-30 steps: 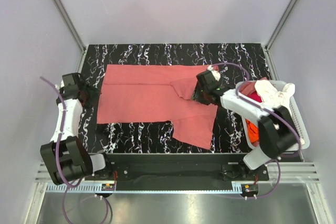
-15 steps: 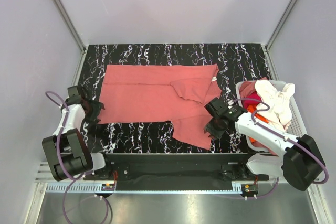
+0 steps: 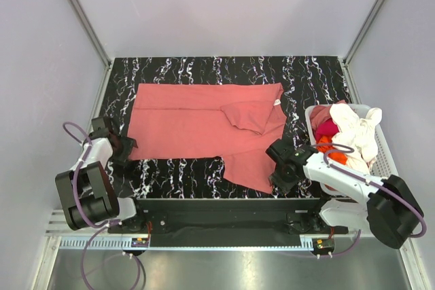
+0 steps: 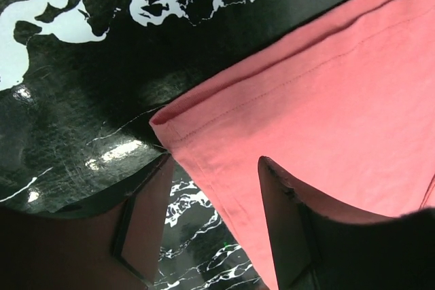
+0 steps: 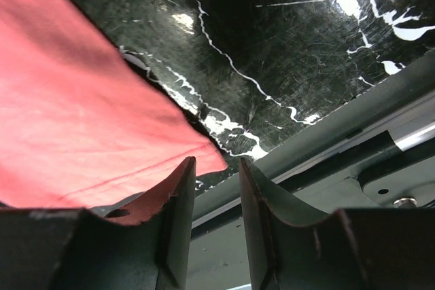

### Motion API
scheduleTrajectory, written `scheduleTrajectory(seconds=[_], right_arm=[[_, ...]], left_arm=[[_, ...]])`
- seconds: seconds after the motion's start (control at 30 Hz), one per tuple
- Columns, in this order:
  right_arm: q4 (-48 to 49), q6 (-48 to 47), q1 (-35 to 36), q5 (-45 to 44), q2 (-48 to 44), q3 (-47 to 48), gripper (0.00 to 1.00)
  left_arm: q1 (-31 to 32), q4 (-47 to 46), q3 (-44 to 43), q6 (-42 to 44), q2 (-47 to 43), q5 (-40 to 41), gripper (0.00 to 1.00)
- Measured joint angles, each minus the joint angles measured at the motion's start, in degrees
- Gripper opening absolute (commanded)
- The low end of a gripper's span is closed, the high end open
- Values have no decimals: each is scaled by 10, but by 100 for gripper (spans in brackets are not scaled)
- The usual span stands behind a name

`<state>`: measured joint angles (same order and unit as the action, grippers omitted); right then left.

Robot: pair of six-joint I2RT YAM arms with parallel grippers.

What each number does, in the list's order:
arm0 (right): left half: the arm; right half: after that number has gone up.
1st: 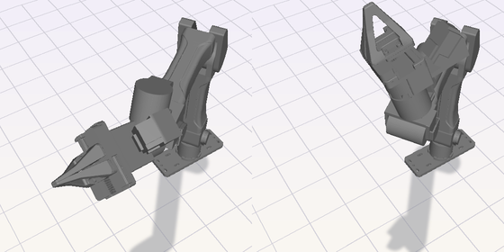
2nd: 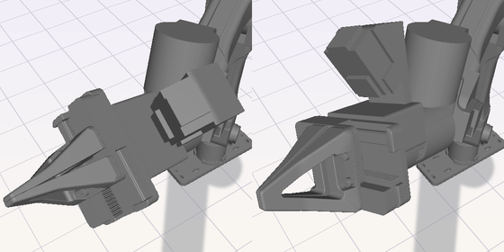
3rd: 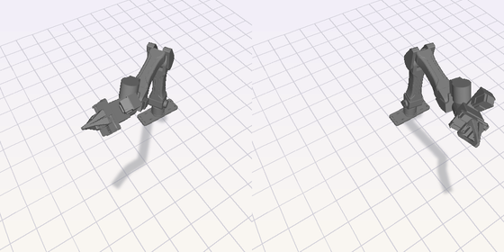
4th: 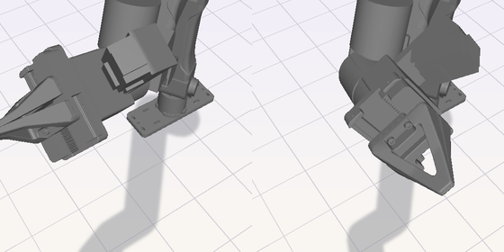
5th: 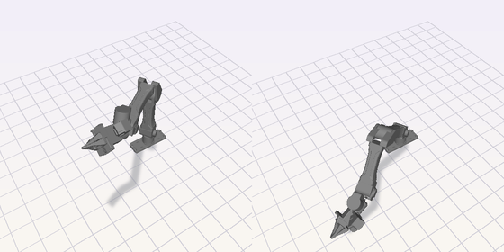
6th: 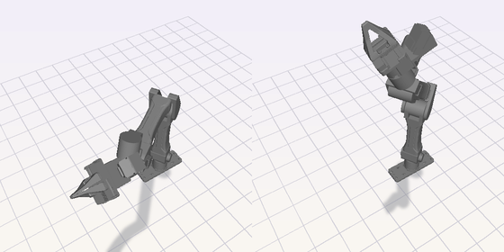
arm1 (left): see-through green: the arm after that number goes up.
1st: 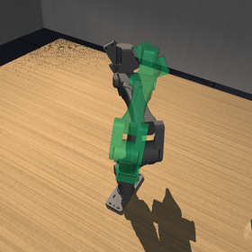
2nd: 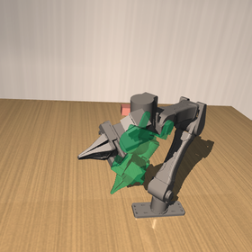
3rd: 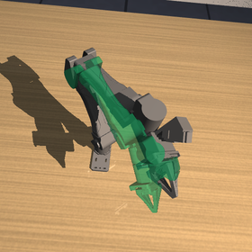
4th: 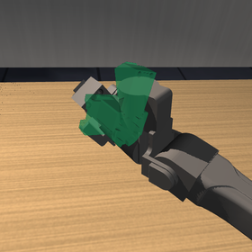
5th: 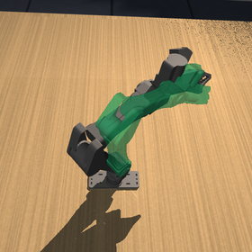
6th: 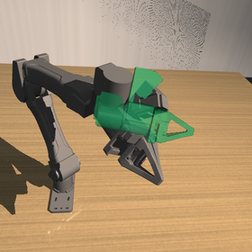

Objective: Fold and stack the t-shirts
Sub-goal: Fold the tshirt

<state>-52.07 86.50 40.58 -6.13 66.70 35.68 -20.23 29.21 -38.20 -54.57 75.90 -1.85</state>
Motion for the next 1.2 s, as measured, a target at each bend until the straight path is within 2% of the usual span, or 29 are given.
scheduleTrajectory(seconds=[0.23,0.33,0.4,0.43,0.47,0.73,1.03,1.13,1.2], right_arm=[[24,33,37,2,31,-12,40],[32,46,49,2,40,-14,35],[38,54,51,-1,43,-16,25],[42,58,51,-3,43,-19,5],[44,61,51,-3,43,-19,0],[52,56,52,-38,-10,-26,0],[68,8,52,-64,-103,-26,0],[74,-5,53,-69,-116,-26,0],[76,-12,53,-70,-123,-26,0]], left_arm=[[0,-7,3,-1,0,15,57],[0,-7,3,0,0,22,57],[0,-7,3,0,0,27,57],[0,-7,3,0,-1,30,57],[0,-7,4,0,-2,33,57],[0,-7,9,-17,-35,55,58],[0,-10,29,-45,-16,51,57],[0,-11,25,-50,-11,54,55],[0,-11,22,-53,-7,58,46]])
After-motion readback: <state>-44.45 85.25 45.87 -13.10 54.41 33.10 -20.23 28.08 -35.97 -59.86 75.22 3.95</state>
